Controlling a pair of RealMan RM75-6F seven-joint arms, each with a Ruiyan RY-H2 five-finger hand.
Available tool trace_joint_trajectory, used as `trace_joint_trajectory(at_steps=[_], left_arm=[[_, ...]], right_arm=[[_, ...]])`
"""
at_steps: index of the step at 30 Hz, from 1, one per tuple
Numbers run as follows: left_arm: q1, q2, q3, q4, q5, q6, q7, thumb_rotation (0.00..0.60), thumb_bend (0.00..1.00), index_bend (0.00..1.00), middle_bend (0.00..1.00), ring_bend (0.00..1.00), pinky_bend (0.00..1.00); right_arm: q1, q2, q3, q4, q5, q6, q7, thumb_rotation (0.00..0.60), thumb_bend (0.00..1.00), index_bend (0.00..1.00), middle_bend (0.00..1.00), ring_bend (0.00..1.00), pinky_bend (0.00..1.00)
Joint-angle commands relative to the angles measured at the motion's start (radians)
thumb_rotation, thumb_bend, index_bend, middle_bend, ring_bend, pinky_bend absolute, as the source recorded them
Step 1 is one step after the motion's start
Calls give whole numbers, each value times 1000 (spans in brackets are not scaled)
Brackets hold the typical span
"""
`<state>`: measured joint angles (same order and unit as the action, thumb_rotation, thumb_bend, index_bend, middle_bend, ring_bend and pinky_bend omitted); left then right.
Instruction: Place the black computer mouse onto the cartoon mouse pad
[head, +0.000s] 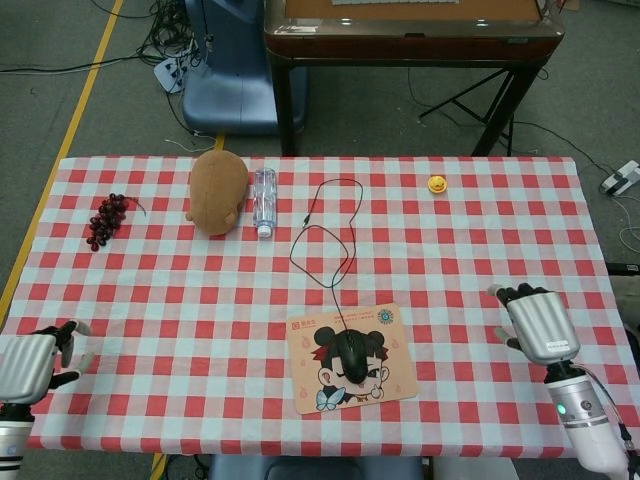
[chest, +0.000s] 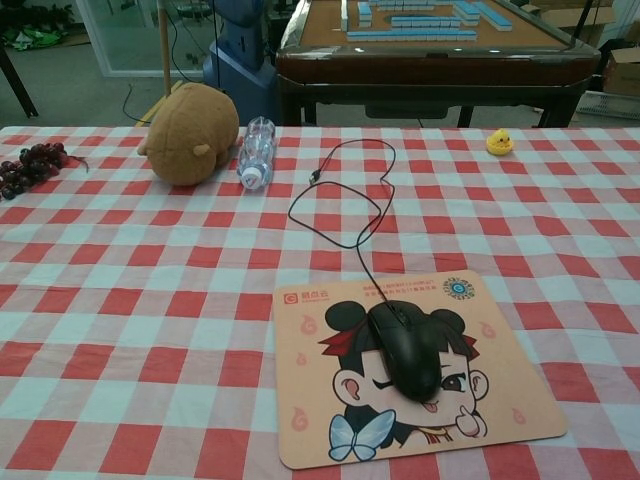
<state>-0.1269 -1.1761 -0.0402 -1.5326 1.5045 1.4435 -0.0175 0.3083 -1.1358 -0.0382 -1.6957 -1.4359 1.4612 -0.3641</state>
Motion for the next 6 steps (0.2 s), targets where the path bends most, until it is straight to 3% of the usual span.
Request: trace_joint_trajectory(at_steps=[1,6], left_arm=[[-2,-2,3,-2,7,1,2,600,302,549,779,564,625],[-8,-10,9,2,19,-3,14,600,302,552,779,564,625]], right_arm=[[-81,-6,14,69,1,84,159,600,0,370,576,465,642],[-140,24,60,94,-1,183,282,600,0,370,555,457,642]])
